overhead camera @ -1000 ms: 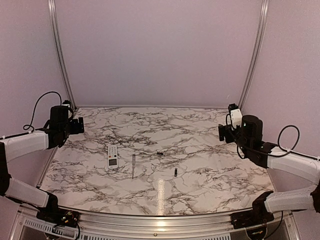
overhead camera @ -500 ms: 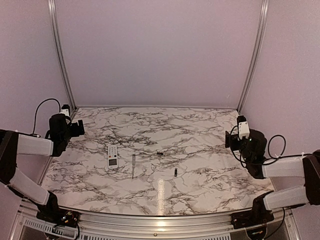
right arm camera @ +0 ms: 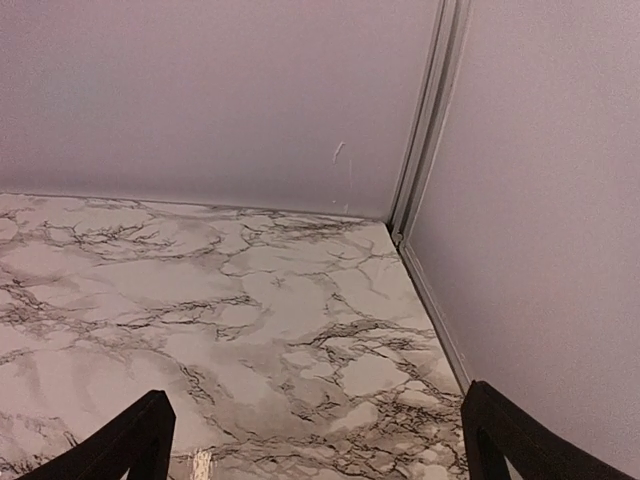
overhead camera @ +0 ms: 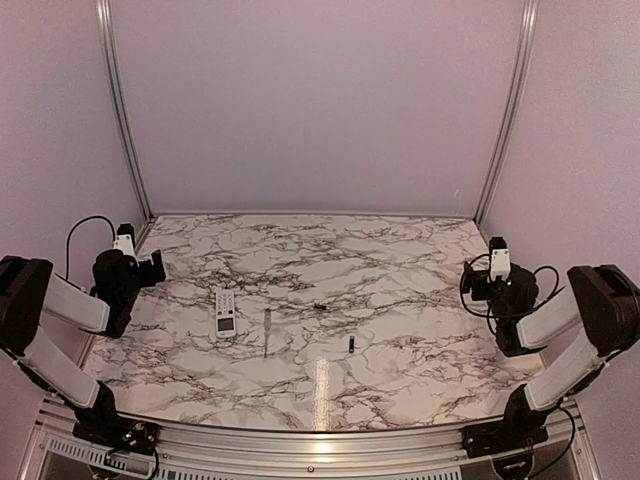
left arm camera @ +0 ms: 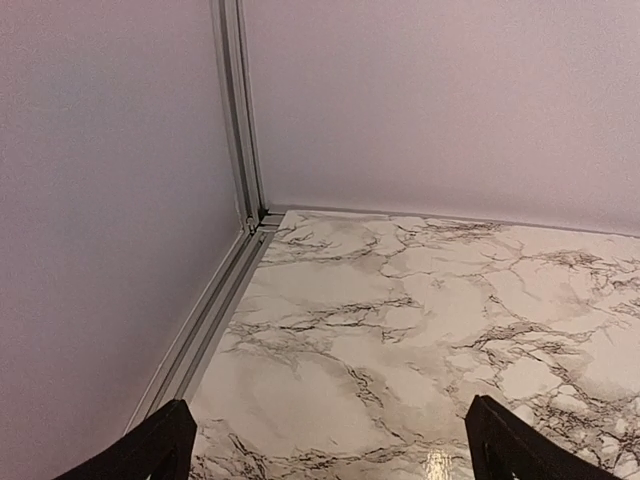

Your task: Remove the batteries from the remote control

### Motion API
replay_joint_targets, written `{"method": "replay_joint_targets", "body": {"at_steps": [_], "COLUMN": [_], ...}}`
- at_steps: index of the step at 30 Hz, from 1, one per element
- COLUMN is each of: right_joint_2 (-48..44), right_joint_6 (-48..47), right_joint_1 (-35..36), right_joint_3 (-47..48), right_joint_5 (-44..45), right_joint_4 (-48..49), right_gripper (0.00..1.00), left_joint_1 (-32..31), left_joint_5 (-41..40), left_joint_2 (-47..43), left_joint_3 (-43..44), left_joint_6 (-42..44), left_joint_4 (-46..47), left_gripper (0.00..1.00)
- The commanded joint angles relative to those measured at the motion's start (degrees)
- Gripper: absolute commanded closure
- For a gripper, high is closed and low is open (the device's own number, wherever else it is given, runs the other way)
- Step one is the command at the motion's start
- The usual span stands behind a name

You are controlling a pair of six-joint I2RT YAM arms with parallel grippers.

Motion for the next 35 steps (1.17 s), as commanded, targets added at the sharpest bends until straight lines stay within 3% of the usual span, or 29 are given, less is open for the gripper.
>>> {"method": "replay_joint_targets", "body": {"at_steps": [1,3,35], "right_joint_2": [3.41,5.42,5.45], "right_joint_6": [3.02,1.42,2.04], "right_joint_1": [-2.11,-2.08,-2.11], "right_joint_3": [-2.35,-2.31,-0.70], "right_joint_5": [-6.12,-10.99,-8.72], "right_joint_4": [13.27,15.27,11.83], "right_gripper": [0.01,0.02,0.02], "left_joint_1": [1.63,2.15,2.22], "left_joint_5": [3.09,4.52,4.51], "left_joint_2": [0.24,2.50,2.02], "left_joint_3": [-4.23,-6.87,-6.67], "left_joint_6": [-0.68,-0.83,-0.93], "left_joint_4": [11.19,18.92,17.48], "left_gripper": [0.01,0.01,0.01]}}
